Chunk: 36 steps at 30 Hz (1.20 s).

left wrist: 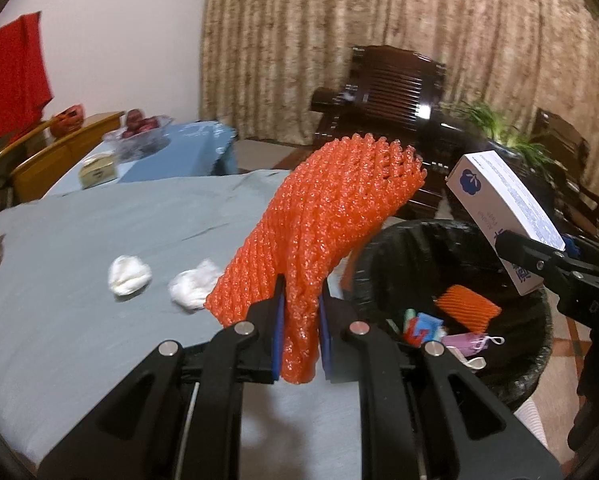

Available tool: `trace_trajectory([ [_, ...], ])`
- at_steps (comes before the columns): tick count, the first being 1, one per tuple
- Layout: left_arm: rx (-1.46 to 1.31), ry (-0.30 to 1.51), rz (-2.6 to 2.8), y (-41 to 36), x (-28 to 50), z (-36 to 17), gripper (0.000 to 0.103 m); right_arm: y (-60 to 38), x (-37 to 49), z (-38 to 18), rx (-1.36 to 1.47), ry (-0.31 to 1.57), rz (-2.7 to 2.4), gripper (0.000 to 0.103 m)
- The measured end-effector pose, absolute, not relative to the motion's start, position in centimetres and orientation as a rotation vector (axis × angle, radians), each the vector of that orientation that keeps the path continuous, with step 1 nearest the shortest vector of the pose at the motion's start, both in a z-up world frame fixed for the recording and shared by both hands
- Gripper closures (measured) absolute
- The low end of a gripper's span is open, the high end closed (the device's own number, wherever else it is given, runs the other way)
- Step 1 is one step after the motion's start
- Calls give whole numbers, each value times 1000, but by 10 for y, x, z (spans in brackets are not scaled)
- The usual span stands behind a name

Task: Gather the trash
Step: 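Carry the foam net and white box over the black bin with both tools, then open both tools to drop the foam net and box into the bin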

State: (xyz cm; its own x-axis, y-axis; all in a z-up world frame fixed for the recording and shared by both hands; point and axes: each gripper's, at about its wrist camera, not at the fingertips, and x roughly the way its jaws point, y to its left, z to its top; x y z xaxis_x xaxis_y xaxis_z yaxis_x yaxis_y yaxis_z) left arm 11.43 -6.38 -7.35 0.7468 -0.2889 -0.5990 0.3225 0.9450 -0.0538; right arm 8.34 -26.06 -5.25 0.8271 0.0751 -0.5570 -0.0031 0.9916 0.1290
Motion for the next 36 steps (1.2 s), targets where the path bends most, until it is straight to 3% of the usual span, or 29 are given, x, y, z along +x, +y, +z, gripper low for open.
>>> trace_trajectory([
  [23, 147, 687, -611, -200, 137, -108, 89, -366, 71, -90, 167, 665, -179, 45],
  [25, 138, 701, -636, -206, 139, -111, 82, -368, 72, -94, 163, 674, -185, 45],
  [26, 133, 706, -645, -207, 140, -112, 68, -370, 72, -96, 160, 678, -192, 44],
  [27, 121, 715, -664, -208, 141, -114, 61, -371, 71, -98, 158, 681, -198, 42],
  [29, 109, 712, -666, -205, 140, -116, 45, -375, 69, -100, 161, 682, -213, 29],
  [36, 106, 704, -605, -176, 137, -118, 27, -371, 61, -97, 164, 651, -211, 8],
])
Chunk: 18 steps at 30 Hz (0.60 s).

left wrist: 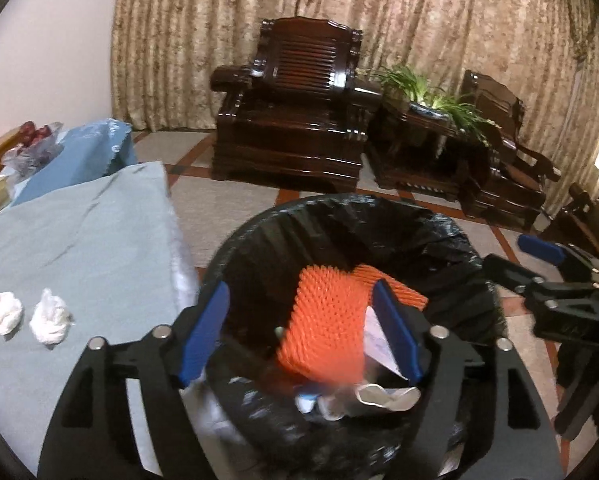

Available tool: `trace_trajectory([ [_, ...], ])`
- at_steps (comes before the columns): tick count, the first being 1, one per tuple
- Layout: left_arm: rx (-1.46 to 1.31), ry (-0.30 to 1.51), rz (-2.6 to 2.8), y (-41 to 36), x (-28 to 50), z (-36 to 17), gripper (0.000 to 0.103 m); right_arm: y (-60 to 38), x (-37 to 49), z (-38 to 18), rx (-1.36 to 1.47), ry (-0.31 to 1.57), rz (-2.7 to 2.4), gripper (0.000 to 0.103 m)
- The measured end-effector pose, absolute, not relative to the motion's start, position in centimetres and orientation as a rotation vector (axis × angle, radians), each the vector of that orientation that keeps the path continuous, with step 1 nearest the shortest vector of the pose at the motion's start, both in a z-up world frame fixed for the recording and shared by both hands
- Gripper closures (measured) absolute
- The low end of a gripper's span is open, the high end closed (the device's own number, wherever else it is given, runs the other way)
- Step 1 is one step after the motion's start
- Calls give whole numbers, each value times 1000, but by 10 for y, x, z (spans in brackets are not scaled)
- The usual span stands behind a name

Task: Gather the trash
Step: 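Move both tools back over the table toward the white tissues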

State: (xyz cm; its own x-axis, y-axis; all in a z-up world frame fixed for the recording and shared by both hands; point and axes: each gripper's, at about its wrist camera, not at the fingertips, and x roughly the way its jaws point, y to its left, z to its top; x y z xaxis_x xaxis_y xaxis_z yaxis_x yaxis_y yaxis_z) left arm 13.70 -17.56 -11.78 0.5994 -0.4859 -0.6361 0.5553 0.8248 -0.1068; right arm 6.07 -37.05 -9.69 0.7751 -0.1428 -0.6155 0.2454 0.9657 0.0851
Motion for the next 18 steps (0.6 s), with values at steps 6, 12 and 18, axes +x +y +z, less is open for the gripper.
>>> trace_trajectory([
  [6, 96, 664, -509, -134, 131, -104, 13, -349, 62, -88, 165, 631, -159, 6],
  [12, 57, 635, -408, -88, 126, -88, 10, -315, 69, -79, 156, 616, -86, 6],
  [18, 27, 611, -304, -35, 119, -79, 10, -268, 83, -74, 122, 612, 7, 6],
])
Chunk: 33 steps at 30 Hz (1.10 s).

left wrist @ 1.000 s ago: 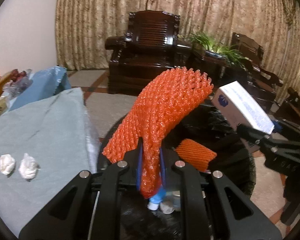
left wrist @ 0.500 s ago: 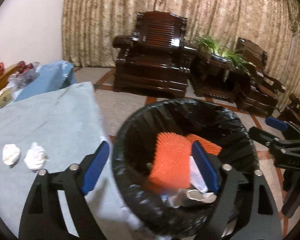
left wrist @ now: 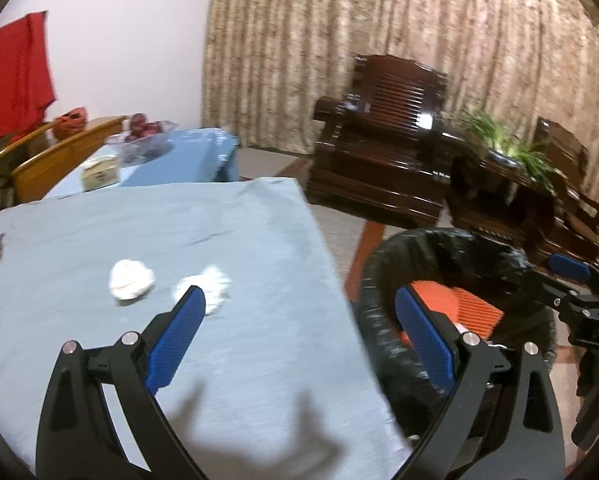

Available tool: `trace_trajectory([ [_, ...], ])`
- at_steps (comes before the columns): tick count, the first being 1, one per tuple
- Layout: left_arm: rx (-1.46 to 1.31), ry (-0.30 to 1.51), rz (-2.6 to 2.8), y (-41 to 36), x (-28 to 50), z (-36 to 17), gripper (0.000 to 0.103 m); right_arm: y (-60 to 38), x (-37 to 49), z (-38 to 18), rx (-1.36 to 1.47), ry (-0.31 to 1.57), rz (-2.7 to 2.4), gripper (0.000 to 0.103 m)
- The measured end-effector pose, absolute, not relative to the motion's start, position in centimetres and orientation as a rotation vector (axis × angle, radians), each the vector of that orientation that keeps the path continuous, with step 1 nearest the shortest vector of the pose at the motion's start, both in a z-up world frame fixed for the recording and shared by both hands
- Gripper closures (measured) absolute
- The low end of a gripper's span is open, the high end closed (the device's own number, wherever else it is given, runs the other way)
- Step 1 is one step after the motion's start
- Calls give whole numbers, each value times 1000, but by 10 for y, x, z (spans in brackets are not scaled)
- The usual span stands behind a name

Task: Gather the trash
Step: 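Move both tools back over the table toward the white tissues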

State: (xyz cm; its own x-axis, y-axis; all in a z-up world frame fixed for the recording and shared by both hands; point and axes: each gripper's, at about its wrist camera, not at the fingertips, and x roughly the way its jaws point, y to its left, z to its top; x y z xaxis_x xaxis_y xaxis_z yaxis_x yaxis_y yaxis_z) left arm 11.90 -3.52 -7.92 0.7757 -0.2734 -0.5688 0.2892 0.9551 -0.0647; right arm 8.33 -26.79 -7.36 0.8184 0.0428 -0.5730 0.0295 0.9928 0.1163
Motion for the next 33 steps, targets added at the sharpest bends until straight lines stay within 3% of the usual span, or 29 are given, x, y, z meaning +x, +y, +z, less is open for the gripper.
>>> trace_trajectory([
  [16, -15, 604, -78, 88, 130, -84, 10, -157, 147, -79, 69, 613, 178, 6],
  [33, -38, 689, 4, 151, 196, -135, 10, -69, 238, -147, 38, 743, 250, 6],
])
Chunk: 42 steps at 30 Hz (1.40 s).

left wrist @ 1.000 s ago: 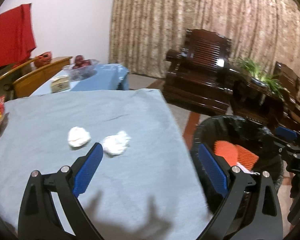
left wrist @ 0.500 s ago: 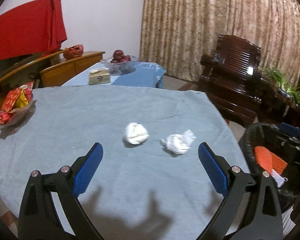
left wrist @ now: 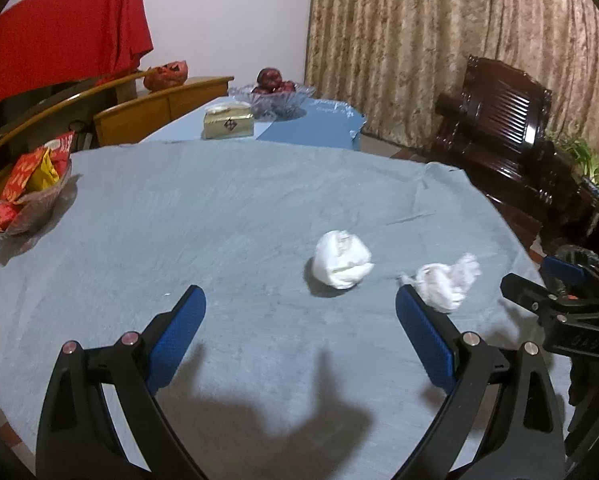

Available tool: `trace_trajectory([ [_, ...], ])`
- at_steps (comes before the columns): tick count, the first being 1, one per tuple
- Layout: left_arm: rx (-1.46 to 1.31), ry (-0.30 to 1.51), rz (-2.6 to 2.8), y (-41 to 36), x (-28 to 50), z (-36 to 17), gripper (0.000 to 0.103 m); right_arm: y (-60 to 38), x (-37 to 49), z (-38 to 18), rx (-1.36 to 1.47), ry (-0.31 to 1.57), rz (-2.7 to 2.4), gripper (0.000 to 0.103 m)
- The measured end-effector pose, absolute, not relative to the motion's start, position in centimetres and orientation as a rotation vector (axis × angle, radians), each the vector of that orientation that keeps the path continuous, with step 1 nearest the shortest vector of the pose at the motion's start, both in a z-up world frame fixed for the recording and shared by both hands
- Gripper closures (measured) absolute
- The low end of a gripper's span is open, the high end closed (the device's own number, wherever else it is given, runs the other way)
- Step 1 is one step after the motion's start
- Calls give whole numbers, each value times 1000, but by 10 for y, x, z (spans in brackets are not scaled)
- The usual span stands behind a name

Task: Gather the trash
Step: 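Move both tools back over the table toward the white tissues, then grasp the crumpled white tissue with the right tool, then grasp the other white tissue with the left tool while the right tool holds its tissue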

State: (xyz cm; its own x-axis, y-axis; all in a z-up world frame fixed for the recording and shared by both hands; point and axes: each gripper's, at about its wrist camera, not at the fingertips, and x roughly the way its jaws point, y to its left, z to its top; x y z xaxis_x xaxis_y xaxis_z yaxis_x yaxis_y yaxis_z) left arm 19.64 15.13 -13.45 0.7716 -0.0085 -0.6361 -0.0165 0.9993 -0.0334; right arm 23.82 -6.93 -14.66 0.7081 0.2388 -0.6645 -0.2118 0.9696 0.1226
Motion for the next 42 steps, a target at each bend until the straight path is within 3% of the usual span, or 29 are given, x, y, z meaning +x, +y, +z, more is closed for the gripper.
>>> trace_trajectory([
  [15, -52, 738, 22, 177, 222, -158, 10, -33, 278, -184, -13, 837, 288, 8],
  [21, -61, 747, 13, 177, 232, -162, 10, -28, 281, -192, -24, 880, 328, 35],
  [23, -64, 751, 4, 175, 237, -164, 10, -28, 279, -191, -24, 877, 349, 48],
  [25, -67, 754, -8, 171, 241, -165, 10, -32, 279, -189, -7, 878, 365, 54],
  [35, -59, 767, -71, 139, 276, -167, 11, -61, 287, -173, 10, 838, 318, 54],
  [38, -50, 797, -81, 130, 289, -174, 23, -65, 287, -173, 8, 835, 314, 54],
  [42, -45, 844, -87, 122, 301, -185, 30, -69, 288, -174, 21, 834, 316, 54],
])
